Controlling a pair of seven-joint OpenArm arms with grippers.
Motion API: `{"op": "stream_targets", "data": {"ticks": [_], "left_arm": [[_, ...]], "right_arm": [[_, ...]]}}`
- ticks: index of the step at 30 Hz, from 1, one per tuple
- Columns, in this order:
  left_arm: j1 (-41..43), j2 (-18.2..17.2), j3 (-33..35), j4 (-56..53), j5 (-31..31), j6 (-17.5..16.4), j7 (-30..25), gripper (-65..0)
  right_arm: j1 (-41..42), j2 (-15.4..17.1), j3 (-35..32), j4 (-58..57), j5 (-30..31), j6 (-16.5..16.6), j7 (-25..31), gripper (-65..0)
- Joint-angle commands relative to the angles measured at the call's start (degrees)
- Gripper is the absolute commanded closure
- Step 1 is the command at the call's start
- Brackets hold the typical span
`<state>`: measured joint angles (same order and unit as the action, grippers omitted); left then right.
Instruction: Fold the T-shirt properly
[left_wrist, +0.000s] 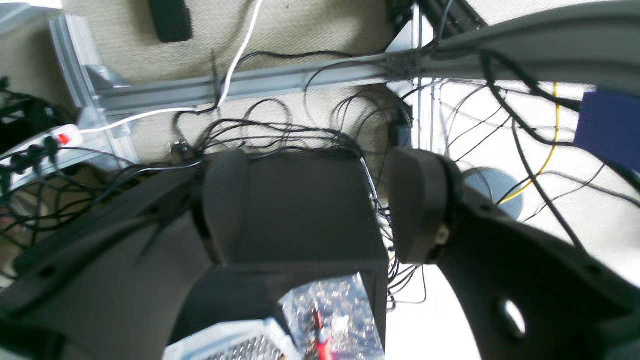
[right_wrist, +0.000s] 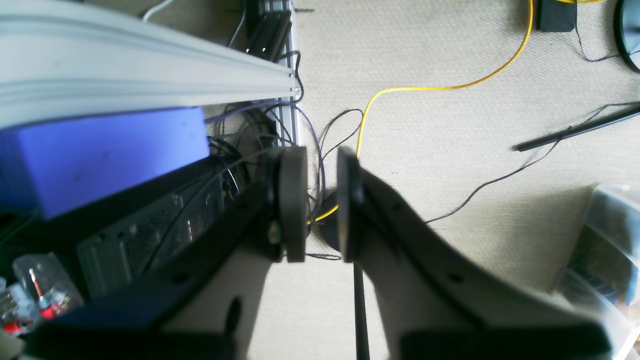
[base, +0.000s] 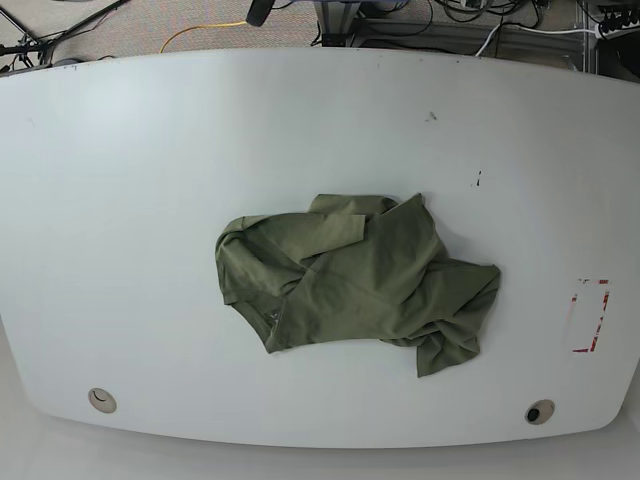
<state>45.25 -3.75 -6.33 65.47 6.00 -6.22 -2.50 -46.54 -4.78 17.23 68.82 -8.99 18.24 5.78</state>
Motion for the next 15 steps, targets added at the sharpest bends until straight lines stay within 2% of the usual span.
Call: {"op": "stream_targets", "data": {"ticks": [1,6,15], "left_arm": [[3.05,-0.25,-0.13,4.29,-0.07,0.02,-0.71,-40.3],[9.12,-0.43,-0.22,13.34,-0.15,0.02,-0.71,-40.3],[19.40,-0.43,-0.31,30.31,-0.15,0.02,-0.71,-40.3]], "right_arm": [[-2.91,0.25,-0.14,4.19,0.25,0.18,-0.90,-9.2],[-7.13,0.34,-3.65,12.37,0.33,0.18,-4.68,-9.2],[-15.48,0.25,-7.17,25.73,0.42,0.18,-5.12,-9.2]]}}
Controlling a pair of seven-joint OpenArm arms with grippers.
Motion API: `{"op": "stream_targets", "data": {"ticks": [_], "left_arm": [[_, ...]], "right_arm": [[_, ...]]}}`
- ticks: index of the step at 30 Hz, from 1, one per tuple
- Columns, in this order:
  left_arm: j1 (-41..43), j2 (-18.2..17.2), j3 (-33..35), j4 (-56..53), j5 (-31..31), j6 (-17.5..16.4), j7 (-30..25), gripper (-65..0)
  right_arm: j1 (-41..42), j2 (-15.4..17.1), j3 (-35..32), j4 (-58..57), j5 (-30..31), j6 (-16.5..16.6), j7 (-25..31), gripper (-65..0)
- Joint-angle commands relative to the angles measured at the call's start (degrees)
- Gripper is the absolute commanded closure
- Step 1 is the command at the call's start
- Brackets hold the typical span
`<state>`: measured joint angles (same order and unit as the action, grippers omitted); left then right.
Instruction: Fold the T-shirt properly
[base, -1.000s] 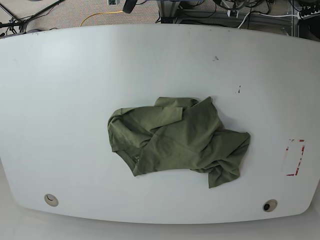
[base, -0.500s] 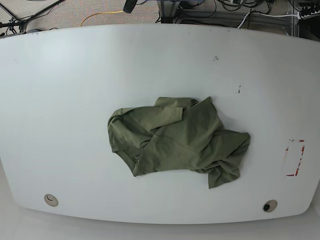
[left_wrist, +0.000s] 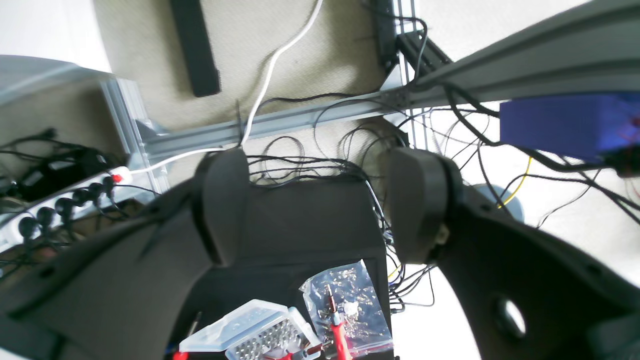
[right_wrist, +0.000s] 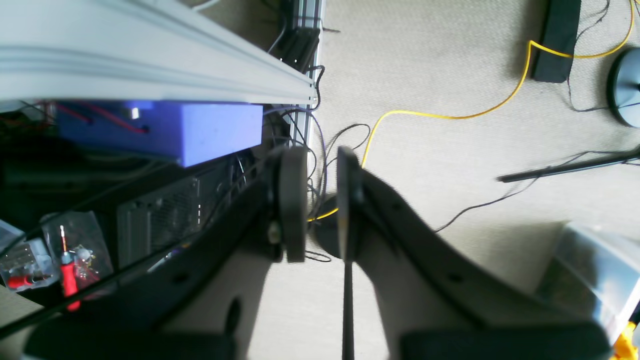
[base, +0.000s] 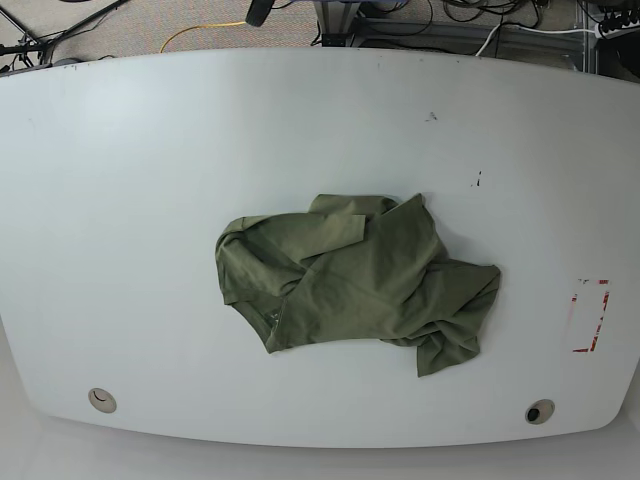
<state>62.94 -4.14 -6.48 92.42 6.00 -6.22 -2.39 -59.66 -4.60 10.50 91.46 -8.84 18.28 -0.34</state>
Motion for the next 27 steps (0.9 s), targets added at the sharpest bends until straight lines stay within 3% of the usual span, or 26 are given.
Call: {"op": "stream_targets", "data": {"ticks": [1,13,16,20,27], "left_arm": [[2.43,-0.03,-0.16,4.68,-0.15,0.02,-0.82,-40.3],[8.32,0.41,-4.29,19.53,-0.15,0.11,-0.82,-40.8],[7.96,2.08,-6.66,20.76,-0.15,0.11,-0.82,-41.0],[4.89,4.10,-9.21,21.64,-0.15,0.02,-0.82,-41.0],[-3.20,3.83,-9.30,21.73,-0.15,0.02,-0.82,-41.1]], "right_arm": [[-3.15,0.07,-0.88,4.23,0.27,0.13,1.00,-9.2],[-11.95,0.07,-1.40,19.62,0.27,0.13,1.00,-9.2],[-12.30,0.07,-1.40,22.61,0.27,0.13,1.00,-9.2],[-11.42,0.07,-1.40,24.36,0.62,0.13,1.09,-9.2],[-5.53,0.25,-1.23,24.54,9.50,0.13,1.09,-9.2]]}}
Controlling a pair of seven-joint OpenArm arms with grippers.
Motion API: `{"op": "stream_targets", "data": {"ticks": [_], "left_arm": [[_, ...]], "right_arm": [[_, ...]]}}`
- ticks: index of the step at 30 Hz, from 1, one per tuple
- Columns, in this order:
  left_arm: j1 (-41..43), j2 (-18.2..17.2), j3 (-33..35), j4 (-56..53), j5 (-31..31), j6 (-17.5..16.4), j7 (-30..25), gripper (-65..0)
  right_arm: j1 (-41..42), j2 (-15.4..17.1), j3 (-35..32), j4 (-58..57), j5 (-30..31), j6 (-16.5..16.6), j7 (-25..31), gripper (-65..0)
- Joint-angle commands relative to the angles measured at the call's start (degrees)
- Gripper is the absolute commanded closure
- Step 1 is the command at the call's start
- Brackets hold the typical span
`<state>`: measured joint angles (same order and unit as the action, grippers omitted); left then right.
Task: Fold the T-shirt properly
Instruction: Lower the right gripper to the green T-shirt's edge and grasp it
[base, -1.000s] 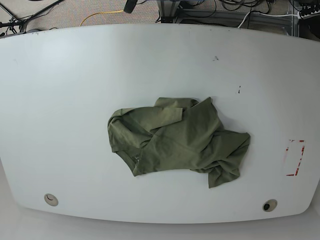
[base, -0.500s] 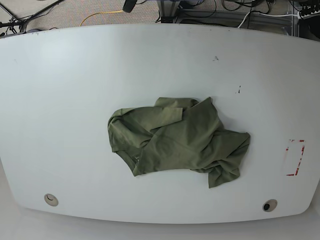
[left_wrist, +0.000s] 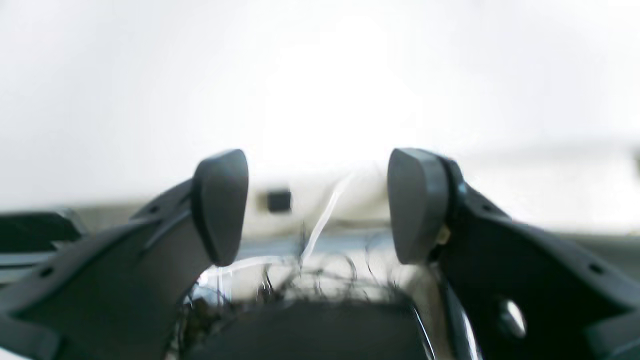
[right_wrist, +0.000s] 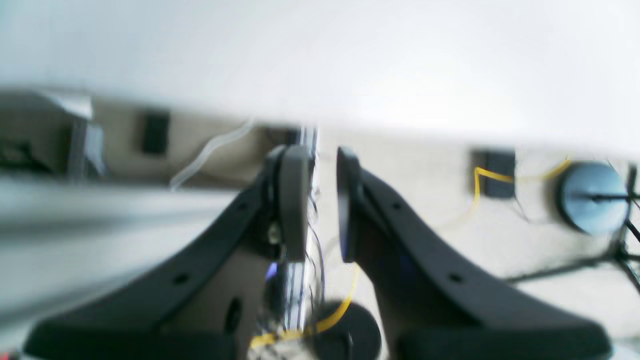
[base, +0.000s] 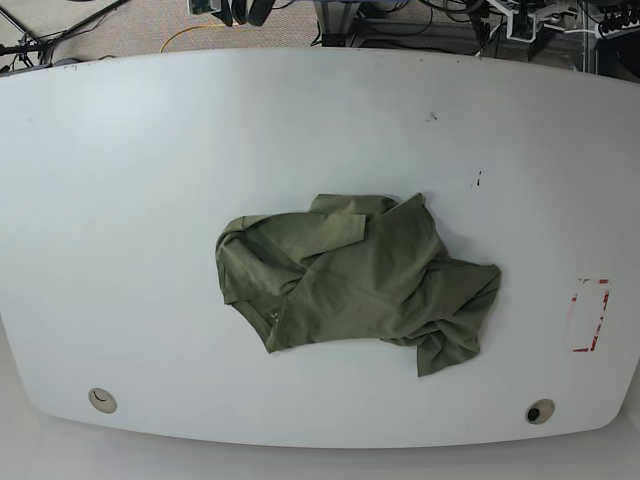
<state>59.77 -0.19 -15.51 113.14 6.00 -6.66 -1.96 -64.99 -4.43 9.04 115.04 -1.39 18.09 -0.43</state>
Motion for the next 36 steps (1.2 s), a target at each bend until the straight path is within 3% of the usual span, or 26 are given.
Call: {"op": "stream_targets", "data": {"ticks": [1,10,15,18,23,36], "left_arm": [[-1.00,-0.12,-0.27,1.01,-0.15,0.46,-1.16,-41.1],[-11.72,-0.30,1.31,0.84,0.11,0.46,-0.46,-43.5],[-18.49,-0.56,3.68,0.84,0.20,0.46,7.80,-55.4],[-22.01,-2.06,4.21,0.84,0.20,0.46,11.14,-55.4],[-25.26,-3.99,5.71,0.84,0.20,0.46,14.84,-55.4],[-27.11,-3.55,3.95,1.19,0.20,0.46,15.36,-55.4]], "right_arm": [[0.33,0.16,0.24,0.96,2.75,0.33,1.17,-9.4],[9.12,-0.01,0.06,0.87,5.04,-0.02,0.03,-10.1],[17.12,-0.10,0.06,0.96,5.04,-0.02,-8.76,-10.3],[21.69,-0.10,0.06,1.04,5.04,-0.02,-13.42,-12.2],[29.69,0.25,0.24,1.04,4.68,-0.02,-19.84,-28.4],[56.24,3.42,0.32,-2.30,4.60,-0.02,-39.09,-30.6]]}}
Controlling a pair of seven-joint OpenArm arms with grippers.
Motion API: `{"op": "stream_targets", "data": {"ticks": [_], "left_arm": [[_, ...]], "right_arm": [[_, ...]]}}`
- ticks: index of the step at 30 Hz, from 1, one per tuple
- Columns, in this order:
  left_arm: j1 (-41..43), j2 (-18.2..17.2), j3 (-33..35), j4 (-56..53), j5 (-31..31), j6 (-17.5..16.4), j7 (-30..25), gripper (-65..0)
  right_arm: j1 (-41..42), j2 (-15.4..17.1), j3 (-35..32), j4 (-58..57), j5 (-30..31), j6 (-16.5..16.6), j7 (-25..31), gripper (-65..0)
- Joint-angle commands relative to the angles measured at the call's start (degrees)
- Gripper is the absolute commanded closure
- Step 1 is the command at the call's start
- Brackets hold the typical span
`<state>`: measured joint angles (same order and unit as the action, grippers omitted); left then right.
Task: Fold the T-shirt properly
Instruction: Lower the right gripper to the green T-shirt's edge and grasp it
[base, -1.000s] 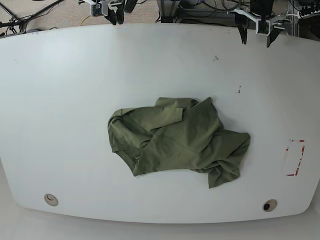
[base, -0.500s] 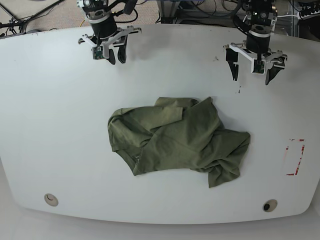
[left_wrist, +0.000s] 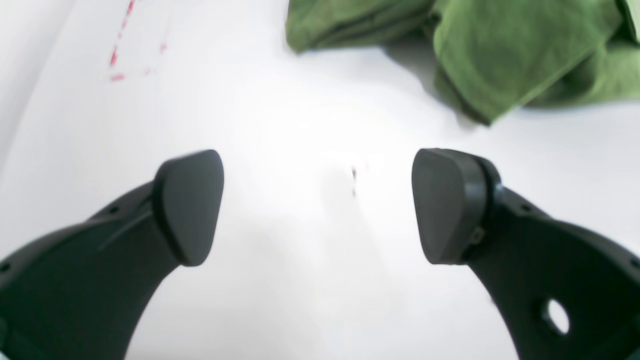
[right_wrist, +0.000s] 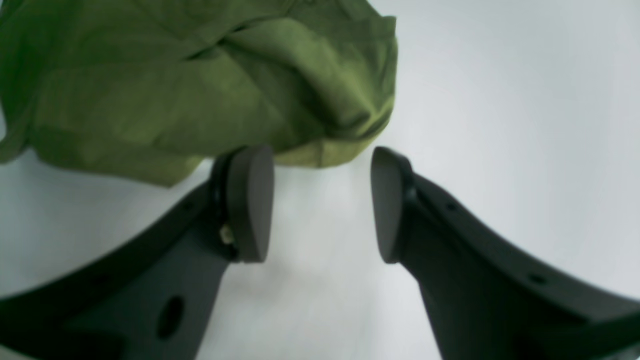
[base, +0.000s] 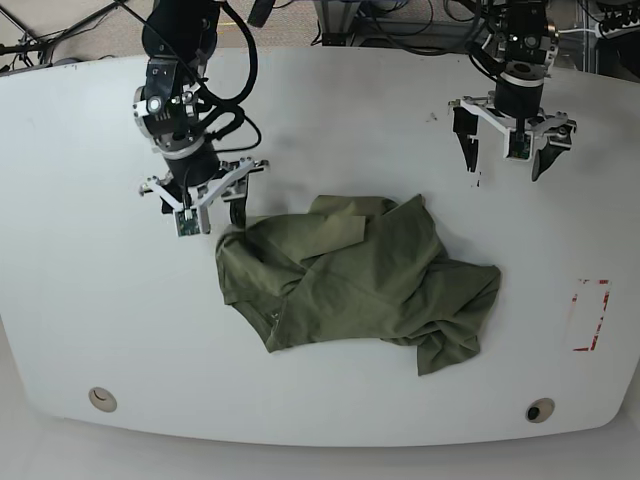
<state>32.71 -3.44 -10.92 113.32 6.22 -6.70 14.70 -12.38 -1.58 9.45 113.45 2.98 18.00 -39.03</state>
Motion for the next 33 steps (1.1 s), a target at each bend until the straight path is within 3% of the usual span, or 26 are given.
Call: {"op": "stream_targets", "data": {"ticks": [1,14,21,26,33], "left_arm": [[-0.05,-0.29,-0.64,0.92,-0.02,0.50,-1.29,-55.4],[1.27,-0.29,-0.99,0.84,-0.02,0.50,-1.29,-55.4],[1.27,-0.29,-0.99,0.84,-0.02,0.50,-1.29,-55.4],[1.27,-0.21,-0.91,0.84,-0.02,0.50,-1.29,-55.4],[1.27,-0.21,-0.91,0.75,-0.02,0.50,-1.29,-55.4]], "right_arm": [[6.18,1.45,0.00,-2.11,0.23,0.07,-1.72,-30.6],[24.21,7.78,-0.09,-25.14,0.75,0.33,-2.69,-30.8],[32.47,8.49,2.90,-38.42,0.84,0.68,0.12,-44.5],[36.78,8.13,6.85,-46.42,0.84,7.36,0.92,-42.6],[38.80,7.96,7.91,-53.54,0.84,10.35,3.47,-42.3]]}}
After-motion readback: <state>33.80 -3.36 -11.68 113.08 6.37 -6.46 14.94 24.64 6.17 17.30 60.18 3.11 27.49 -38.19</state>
